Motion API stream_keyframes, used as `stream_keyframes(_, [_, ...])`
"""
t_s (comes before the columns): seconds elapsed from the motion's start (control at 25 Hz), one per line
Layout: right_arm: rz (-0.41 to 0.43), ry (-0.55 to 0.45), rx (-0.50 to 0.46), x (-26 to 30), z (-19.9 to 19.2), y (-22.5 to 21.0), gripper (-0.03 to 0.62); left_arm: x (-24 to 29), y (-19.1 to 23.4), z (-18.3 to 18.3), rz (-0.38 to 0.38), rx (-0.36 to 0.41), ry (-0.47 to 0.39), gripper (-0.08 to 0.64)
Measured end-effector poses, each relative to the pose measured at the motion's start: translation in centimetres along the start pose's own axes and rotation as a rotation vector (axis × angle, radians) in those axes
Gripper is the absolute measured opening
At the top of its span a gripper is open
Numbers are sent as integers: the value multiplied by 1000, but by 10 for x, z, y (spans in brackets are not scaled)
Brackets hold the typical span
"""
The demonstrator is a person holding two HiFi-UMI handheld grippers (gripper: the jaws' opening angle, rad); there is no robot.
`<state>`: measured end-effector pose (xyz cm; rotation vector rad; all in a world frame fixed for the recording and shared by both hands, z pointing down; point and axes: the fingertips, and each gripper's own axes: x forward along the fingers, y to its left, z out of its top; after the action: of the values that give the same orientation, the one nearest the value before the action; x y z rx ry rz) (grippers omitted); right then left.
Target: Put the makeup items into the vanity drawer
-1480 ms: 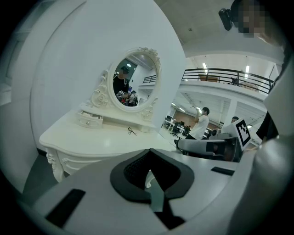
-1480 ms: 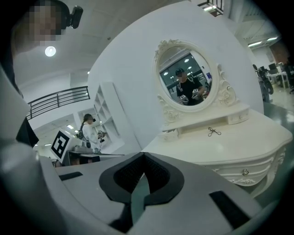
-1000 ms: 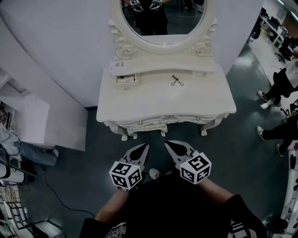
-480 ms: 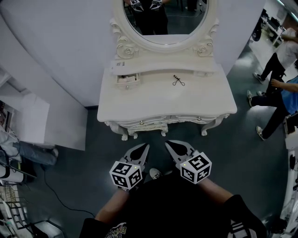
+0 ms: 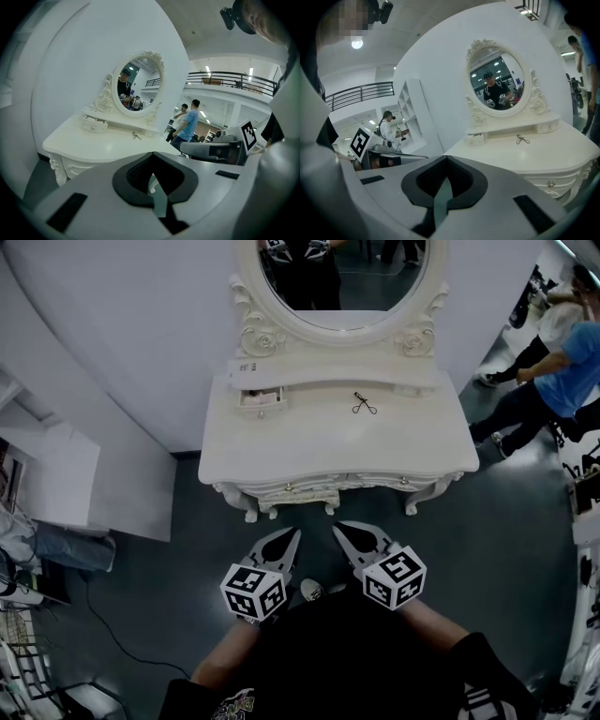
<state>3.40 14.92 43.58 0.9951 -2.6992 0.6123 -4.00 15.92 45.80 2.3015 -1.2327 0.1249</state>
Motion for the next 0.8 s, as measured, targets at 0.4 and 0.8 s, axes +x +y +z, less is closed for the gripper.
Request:
stream_keyframes(0.4, [11,-3,1,9,4,-1,29,-5,8,4,20,6,-8,0])
stream_keyframes(0.8, [61,0,-7,21,11,-13,29,3,17,10,73,-4,-24,0])
